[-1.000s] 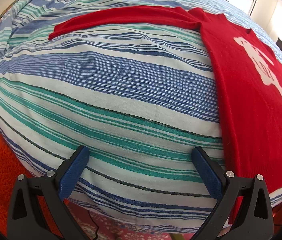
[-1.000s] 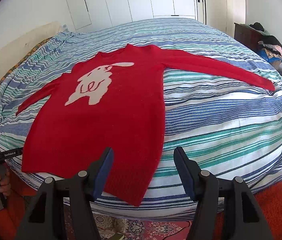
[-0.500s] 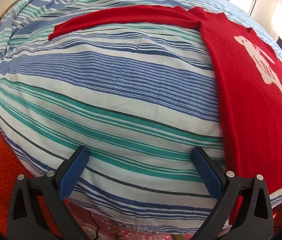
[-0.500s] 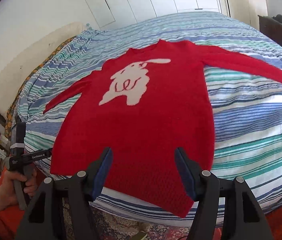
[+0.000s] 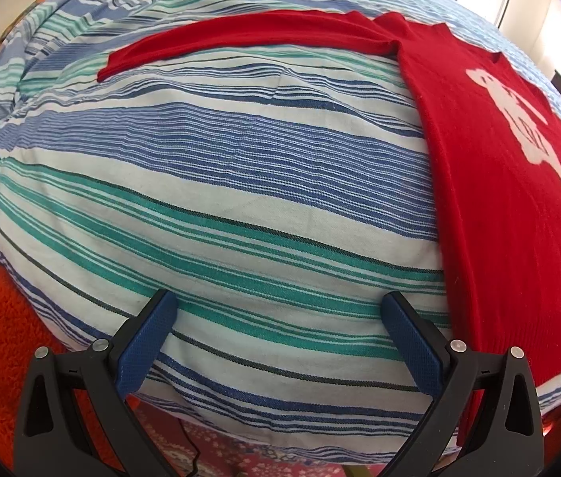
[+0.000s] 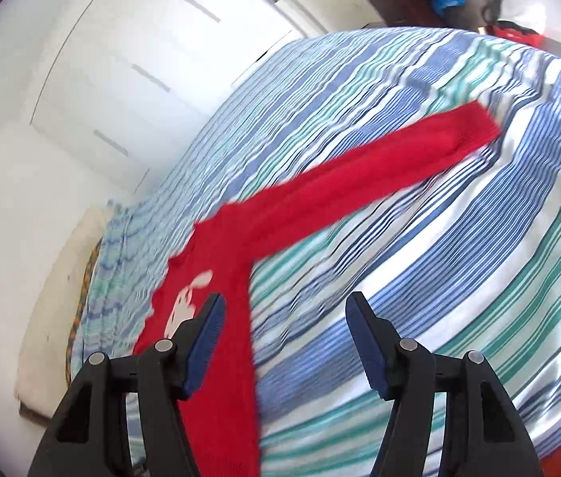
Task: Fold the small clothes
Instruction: 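Grasp the sleeve nearest the right tool and fold it across the body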
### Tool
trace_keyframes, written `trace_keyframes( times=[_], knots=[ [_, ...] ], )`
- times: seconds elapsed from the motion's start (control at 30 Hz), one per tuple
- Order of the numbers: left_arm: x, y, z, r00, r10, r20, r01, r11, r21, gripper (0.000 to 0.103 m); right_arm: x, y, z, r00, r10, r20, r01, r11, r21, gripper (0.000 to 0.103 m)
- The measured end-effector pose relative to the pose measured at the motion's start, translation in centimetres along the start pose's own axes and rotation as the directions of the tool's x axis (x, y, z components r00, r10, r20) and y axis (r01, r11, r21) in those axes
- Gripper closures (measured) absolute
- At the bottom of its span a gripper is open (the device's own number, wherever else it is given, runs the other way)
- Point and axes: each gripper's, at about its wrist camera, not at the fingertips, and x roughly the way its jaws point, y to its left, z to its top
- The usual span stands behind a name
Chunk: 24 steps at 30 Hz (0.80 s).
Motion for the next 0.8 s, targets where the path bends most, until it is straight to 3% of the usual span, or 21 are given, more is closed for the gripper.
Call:
trace_keyframes(
  times=[0.07,0.17,0.3,0.37,0.43,0.5,0.53,0.67,0.73,0.8],
  knots=[
    [0.0,-0.1,0.0,1.000,0.003,0.000,-0.003,1.000,0.001,0.000,0.4,-4.3,3.9,0.996,-0.066,0.061,0.058,0.990,0.129,0.040],
    [0.0,-0.1,-0.1,1.000,0.006,0.001,-0.006,1.000,0.003,0.000,2.1,-9.2,7.3,0.994,-0.087,0.061,0.067,0.961,0.267,0.040],
    [0.0,-0.2,-0.1,1.000,0.013,0.000,-0.013,1.000,0.008,0.000,4.4,-12.7,8.7,0.993,-0.096,0.064,0.063,0.916,0.395,0.043],
    [0.1,-0.3,-0.1,1.000,0.018,0.001,-0.018,1.000,0.010,0.000,5.4,-13.1,9.1,0.992,-0.103,0.067,0.066,0.910,0.410,0.050],
    [0.1,-0.4,-0.1,1.000,0.025,0.003,-0.025,1.000,0.012,0.000,6.2,-13.2,9.5,0.989,-0.125,0.073,0.084,0.908,0.411,0.057],
    [0.2,-0.5,-0.1,1.000,0.030,0.003,-0.030,0.999,0.013,0.000,6.7,-13.2,9.9,0.985,-0.158,0.064,0.119,0.905,0.408,0.074],
    [0.2,-0.5,0.0,1.000,0.030,0.003,-0.030,0.999,0.012,0.000,7.0,-13.1,10.1,0.982,-0.183,0.048,0.150,0.906,0.397,0.091],
    [0.2,-0.5,-0.1,1.000,0.028,0.007,-0.028,1.000,0.011,0.000,7.2,-9.3,11.6,0.961,-0.274,0.041,0.256,0.933,0.252,0.094],
    [0.2,-0.5,-0.1,1.000,0.025,0.010,-0.025,1.000,0.010,0.000,6.8,-5.6,12.8,0.966,-0.250,0.070,0.237,0.960,0.152,0.094],
    [0.2,-0.5,-0.2,1.000,0.021,0.011,-0.021,1.000,0.008,0.000,6.4,-0.9,13.8,0.982,-0.165,0.092,0.161,0.985,0.055,0.094]
  ],
)
